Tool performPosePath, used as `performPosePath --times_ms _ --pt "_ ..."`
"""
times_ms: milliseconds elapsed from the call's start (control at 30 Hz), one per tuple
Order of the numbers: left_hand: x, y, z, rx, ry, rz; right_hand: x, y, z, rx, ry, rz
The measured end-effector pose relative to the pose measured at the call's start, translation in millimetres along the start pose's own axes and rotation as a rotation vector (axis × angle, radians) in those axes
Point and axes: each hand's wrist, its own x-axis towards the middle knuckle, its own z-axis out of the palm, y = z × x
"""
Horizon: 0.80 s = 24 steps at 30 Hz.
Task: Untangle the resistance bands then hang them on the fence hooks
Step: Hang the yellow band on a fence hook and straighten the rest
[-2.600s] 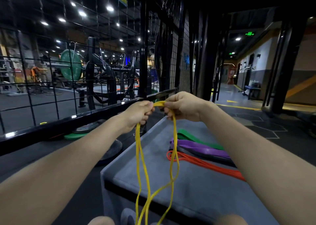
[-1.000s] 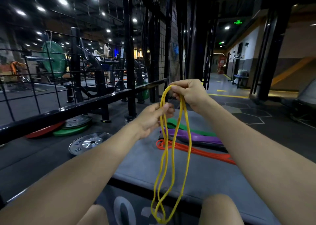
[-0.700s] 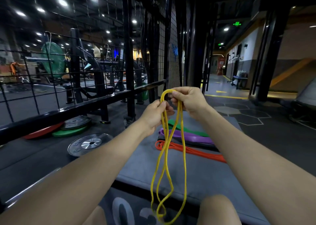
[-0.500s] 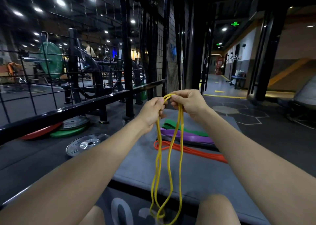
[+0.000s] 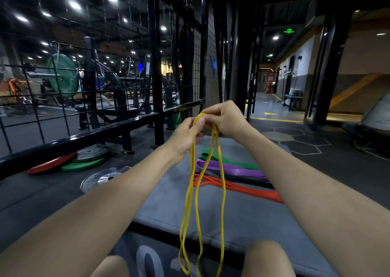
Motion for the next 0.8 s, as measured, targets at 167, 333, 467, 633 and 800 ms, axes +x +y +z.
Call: performPosePath --times_ms 167,333,467,633,800 --pt "-16.7 -3.2 17.1 -0.183 -0.193 -0.049 4.3 -5.7 -1.0 0.15 0.093 0.062" --pt "-25.4 -18.7 16.1 0.073 -0.339 -0.184 3.3 6.4 -16.4 0.26 0.261 0.115" --pt "-26.2 -43.7 -14.5 0.346 -0.349 -0.221 -4.1 27.9 -38.6 0.457 0.465 0.293" --pt "-28.1 -76.6 -60.8 0.818 -0.373 -0.238 -18.1 60.2 -50.5 0.565 0.629 0.433" --pt "-3.3 -55.5 -103.2 1.175 -0.261 -0.102 -31.1 95.9 -26.6 0.707 0.621 0.535"
